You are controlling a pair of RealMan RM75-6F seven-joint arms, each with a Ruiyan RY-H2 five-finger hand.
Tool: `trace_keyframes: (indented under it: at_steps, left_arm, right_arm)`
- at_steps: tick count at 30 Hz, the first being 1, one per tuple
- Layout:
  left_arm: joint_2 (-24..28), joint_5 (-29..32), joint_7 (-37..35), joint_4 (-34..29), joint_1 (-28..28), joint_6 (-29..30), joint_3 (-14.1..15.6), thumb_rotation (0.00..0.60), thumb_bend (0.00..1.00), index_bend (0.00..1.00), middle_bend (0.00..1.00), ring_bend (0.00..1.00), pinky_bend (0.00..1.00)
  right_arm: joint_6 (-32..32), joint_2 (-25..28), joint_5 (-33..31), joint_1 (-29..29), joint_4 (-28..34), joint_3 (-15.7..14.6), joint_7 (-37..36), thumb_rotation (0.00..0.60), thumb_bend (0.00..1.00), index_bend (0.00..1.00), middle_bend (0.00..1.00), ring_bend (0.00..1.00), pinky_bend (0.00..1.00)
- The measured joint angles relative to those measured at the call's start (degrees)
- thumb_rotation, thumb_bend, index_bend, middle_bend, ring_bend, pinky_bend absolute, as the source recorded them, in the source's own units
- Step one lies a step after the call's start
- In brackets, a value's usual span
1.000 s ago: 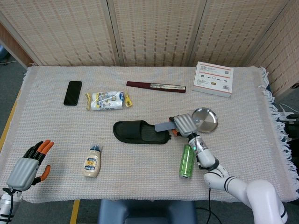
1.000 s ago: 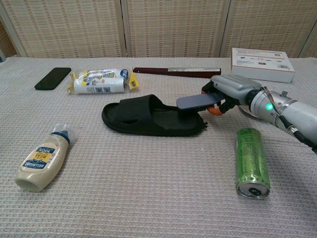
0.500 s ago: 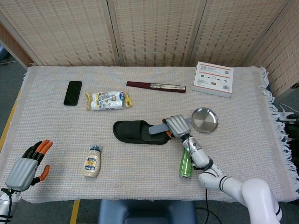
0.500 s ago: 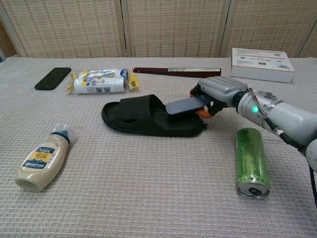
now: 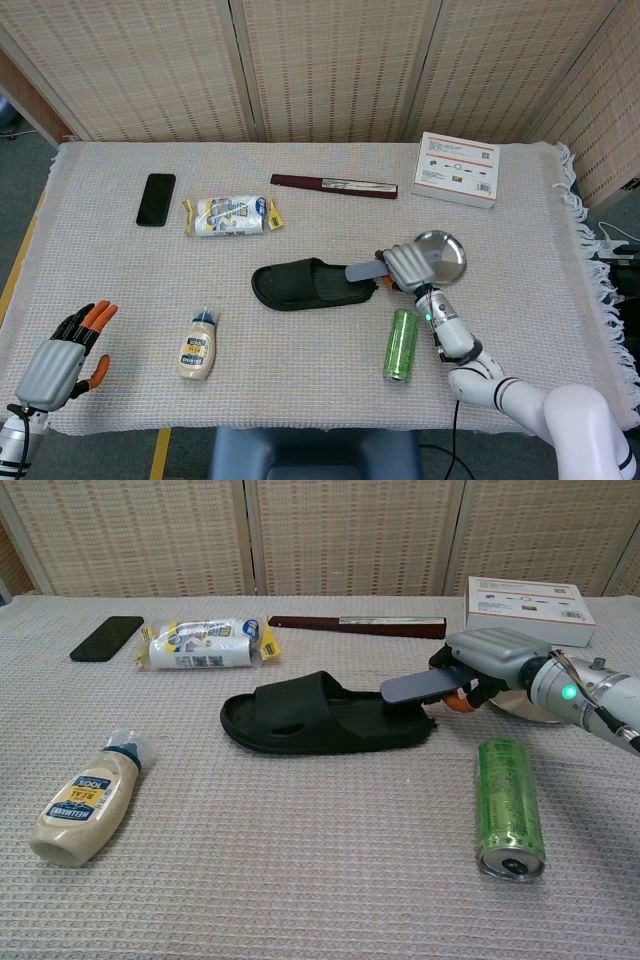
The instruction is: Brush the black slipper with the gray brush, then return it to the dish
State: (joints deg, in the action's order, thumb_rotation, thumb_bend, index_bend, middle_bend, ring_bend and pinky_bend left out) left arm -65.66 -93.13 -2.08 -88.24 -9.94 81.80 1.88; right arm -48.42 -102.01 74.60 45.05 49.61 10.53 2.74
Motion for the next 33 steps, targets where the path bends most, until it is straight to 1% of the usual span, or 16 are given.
trace_keyframes:
  at_steps: [9,16,20,25,29,33]
  left_arm:
    - [-0.02,-0.34,0.17,-0.01,0.10,0.46,0.07,0.600,0.54,0.00,0.00,0.00,0.15]
    - [-0.13,-0.63,0.71,-0.13,0.21,0.50,0.32,0.600,0.54,0.00,0.00,0.00,0.15]
    - [-0.42,-0.81,1.36,-0.21,0.09,0.05,0.52,0.600,0.54,0.00,0.00,0.00,0.15]
    - [-0.83,-0.64,2.11,-0.39,-0.22,-0.81,0.61,0.600,0.54,0.00,0.00,0.00,0.15]
    - [-1.07,-0.07,2.35,-0.47,-0.59,-1.88,0.55,0.600,0.54,0.00,0.00,0.00,0.15]
    - [-1.26,0.26,2.11,-0.38,-1.02,-3.05,0.68,0.600,0.54,0.00,0.00,0.00,0.15]
  right_arm:
    - [-3.59,1.71,0.65,0.26,6.00,2.17,-2.98,0.600,0.52,0.89,0.57,0.51,0.87]
    - [-5.63,5.47,0.03,-2.03,6.71,2.10,-1.65,0.600,0.53,0.89,0.57,0.51,0.87]
    - [-6.69,7.00,-0.82,-4.64,4.35,1.45,-2.17,0.600,0.53,0.89,0.57,0.51,0.87]
    - [-6.37,7.41,-1.82,-6.95,0.13,0.80,-6.29,0.600,0.52,0.89,0.57,0.51,0.87]
    - [-5.06,6.33,-2.03,-8.14,-5.13,-0.03,-9.80,0.600,0.53,0.89,0.57,0.51,0.87]
    - [-2.66,4.51,-1.79,-8.38,-10.86,-0.91,-11.34,0.600,0.53,0.89,0.57,0.51,0.87]
